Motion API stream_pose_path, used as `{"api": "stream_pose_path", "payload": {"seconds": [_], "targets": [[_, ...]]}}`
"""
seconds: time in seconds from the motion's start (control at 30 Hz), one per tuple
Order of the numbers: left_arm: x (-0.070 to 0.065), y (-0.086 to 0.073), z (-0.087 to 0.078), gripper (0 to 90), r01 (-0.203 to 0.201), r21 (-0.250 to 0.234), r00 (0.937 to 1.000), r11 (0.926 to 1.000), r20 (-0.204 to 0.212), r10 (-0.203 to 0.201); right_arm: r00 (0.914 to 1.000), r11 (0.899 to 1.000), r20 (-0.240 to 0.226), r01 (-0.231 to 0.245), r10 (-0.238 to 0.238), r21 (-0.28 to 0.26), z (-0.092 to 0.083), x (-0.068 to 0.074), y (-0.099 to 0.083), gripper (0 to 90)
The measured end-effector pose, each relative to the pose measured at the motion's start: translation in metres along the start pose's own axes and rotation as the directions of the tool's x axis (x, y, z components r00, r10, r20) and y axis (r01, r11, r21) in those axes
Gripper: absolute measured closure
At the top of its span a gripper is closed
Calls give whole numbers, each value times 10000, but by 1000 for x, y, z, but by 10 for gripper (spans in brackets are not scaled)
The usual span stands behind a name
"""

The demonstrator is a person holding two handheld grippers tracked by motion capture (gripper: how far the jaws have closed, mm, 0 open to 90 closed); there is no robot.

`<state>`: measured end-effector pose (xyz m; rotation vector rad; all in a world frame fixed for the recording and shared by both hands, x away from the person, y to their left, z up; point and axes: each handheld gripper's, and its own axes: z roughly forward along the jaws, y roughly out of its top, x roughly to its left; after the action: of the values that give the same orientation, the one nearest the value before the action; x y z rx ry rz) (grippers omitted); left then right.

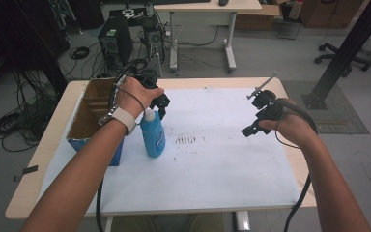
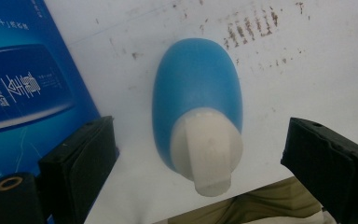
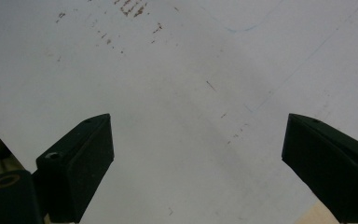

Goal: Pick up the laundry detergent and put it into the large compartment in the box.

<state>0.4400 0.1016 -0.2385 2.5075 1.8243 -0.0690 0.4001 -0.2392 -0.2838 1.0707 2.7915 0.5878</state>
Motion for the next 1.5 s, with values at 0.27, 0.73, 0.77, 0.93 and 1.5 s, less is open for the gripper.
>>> {"api": "stream_pose_path", "payload": {"seconds": [0.27,0.73,0.77,0.93,1.5], "targets": [[-1,1,5,99,134,148,9999,9998,-43,-134,10000,10000,3,-4,4,-19,0,0,0,89],[0,2,15,99,294,185,9996,9994,-8,-294,10000,10000,-30,-11,11,5,3,-1,-2,89],[0,2,15,99,294,185,9996,9994,-8,-294,10000,10000,-30,-11,11,5,3,-1,-2,89],[-2,3,19,100,310,116,9995,9995,-43,-310,10000,10000,-57,-10,10,2,4,-1,-1,89],[-3,6,36,102,241,84,9997,9997,6,-241,10000,10000,-88,-43,43,3,7,-2,-3,88]]}}
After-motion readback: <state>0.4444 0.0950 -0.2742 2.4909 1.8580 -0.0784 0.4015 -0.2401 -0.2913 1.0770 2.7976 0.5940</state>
